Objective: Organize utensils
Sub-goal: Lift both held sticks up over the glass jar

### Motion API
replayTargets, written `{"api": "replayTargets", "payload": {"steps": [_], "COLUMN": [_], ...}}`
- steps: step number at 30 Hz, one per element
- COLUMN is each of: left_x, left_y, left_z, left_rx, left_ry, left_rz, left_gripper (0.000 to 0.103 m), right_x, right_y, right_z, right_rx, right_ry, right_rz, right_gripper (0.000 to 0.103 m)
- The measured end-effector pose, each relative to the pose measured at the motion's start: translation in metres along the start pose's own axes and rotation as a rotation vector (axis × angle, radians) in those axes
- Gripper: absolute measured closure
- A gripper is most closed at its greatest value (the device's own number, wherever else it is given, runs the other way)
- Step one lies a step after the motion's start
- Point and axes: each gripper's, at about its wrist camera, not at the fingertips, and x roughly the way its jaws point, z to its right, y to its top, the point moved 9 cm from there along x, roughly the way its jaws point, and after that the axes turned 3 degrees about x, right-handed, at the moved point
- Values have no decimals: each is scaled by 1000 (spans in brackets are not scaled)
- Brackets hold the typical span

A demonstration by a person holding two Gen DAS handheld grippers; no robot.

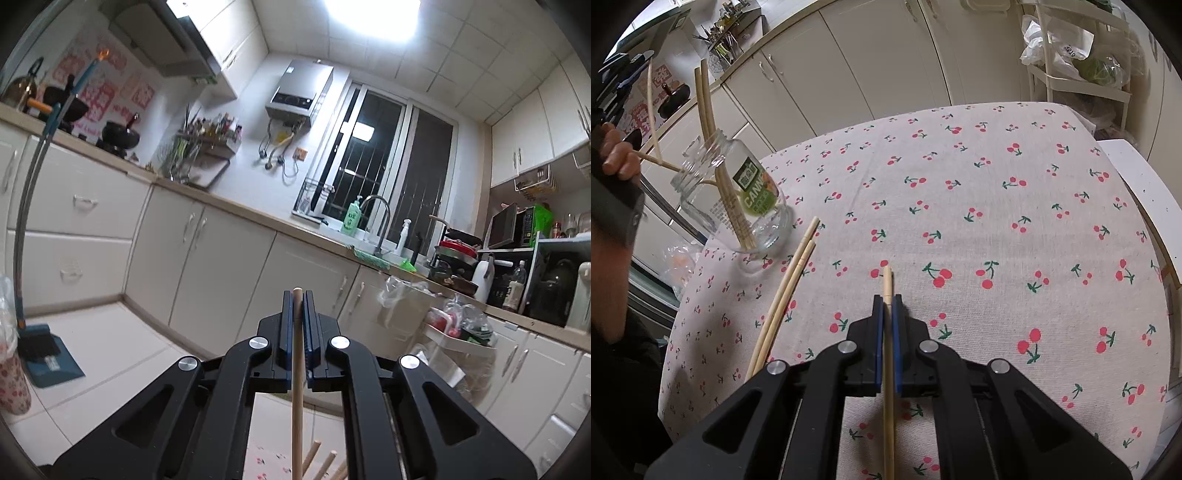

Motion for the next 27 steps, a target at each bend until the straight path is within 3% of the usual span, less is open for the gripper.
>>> {"api": "replayTargets", "payload": {"steps": [8,22,27], "left_x": [-10,-17,-29], "left_y": [-18,-66,-67], "left_z": [19,2,-3], "left_rx": [90,129,151], "left_ry": [7,15,3], "left_rz": [25,-87,-107], "left_gripper": [98,98,95], "right_x": [0,-1,-2], "right_y": [0,1,2], "right_z": [-1,0,0], "right_rx": [9,30,52], "right_ry": [6,19,39], "right_rz": [-1,-3,-4], "right_gripper": [98,98,98]}}
